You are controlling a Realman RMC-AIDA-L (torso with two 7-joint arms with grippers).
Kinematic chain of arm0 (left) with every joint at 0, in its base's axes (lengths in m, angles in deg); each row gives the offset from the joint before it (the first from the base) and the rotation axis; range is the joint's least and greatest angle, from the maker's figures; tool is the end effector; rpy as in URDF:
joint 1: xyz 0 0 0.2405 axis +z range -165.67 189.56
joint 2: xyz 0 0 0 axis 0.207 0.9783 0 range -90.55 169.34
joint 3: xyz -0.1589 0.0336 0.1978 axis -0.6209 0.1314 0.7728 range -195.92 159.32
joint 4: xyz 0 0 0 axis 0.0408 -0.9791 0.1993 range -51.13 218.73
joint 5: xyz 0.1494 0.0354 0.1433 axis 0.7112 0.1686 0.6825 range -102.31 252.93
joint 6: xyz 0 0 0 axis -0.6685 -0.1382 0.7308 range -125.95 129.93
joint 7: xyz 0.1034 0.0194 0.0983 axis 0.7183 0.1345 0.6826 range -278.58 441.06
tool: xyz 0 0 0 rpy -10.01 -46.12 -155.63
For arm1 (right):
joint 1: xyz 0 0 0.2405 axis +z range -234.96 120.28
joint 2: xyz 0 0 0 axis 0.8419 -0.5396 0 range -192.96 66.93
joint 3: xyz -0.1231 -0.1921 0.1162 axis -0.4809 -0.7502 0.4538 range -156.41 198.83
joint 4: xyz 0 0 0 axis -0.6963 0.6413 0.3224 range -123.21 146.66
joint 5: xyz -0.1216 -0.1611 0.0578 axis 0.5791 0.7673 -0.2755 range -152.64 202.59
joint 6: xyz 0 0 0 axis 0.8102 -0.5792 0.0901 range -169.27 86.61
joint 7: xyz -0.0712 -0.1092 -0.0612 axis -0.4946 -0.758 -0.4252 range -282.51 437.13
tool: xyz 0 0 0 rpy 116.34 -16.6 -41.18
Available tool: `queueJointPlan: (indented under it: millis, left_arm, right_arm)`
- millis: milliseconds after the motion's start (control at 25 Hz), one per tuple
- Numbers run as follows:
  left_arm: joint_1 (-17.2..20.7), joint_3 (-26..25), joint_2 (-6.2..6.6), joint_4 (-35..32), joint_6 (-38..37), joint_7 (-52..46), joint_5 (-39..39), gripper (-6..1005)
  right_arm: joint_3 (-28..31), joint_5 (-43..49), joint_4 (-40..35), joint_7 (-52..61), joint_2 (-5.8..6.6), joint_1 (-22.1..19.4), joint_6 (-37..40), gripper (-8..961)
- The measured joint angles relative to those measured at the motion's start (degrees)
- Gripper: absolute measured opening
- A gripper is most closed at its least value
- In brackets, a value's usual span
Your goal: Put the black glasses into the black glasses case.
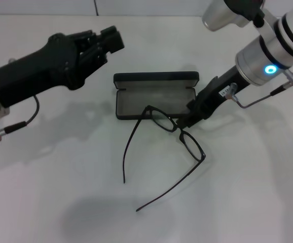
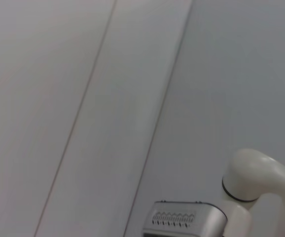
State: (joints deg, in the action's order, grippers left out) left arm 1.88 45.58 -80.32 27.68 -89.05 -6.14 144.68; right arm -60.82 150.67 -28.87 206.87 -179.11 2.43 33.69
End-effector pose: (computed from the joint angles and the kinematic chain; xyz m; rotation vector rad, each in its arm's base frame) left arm -0.2239 0.2828 0.0489 -2.4197 -0.5838 -1.3456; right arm 0.1043 0.4054 -0.0660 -2.9613 0.6513 -0.2862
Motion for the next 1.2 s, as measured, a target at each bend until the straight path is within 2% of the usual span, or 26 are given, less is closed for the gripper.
queueJointPlan:
  millis: [160,320,440,600,720,920,1040,1200]
  left_arm:
    - [-0.54,-1.42,0.01,4.89,-1.64,2.56,-0.86,136]
    - [-1.22,-2.08,0.01,8.99,-2.57,4.45,-2.43,132]
    - [-1.56,-2.11,0.02,10.11,-3.73,5.31,-3.25,129]
    - [-1.97,-2.13,0.01,10.75,-4.22,5.48,-3.47,125]
    - [-1.99,-2.16,0.00,10.92,-4.26,5.50,-3.60,122]
    - [-1.95,-2.24,-0.04,12.00,-4.29,5.52,-3.95,117]
    - [-2.03,-2.26,-0.01,12.54,-4.34,5.53,-4.22,115]
    - [-1.47,-2.84,0.02,12.60,-5.77,5.55,-4.29,111]
  right_arm:
    - [-0.31,-0.88,3.00,0.64,-0.02,1.88,-1.85,537]
    - [-5.31,-4.05,6.60,0.70,-0.05,3.47,-5.55,518]
    - [-9.61,-6.52,7.10,0.75,-0.06,3.52,-7.86,504]
    - [-11.30,-7.10,6.71,0.74,-0.08,3.03,-8.33,485]
    - [-12.04,-7.00,6.51,0.61,-0.09,2.30,-8.74,374]
    - [-14.62,-6.95,4.97,-0.87,-0.08,-0.02,-11.25,200]
    - [-15.03,-6.73,0.89,-1.52,-0.04,-3.27,-11.50,105]
    - [-14.36,-6.95,-9.46,-2.31,0.22,-9.80,-11.24,105]
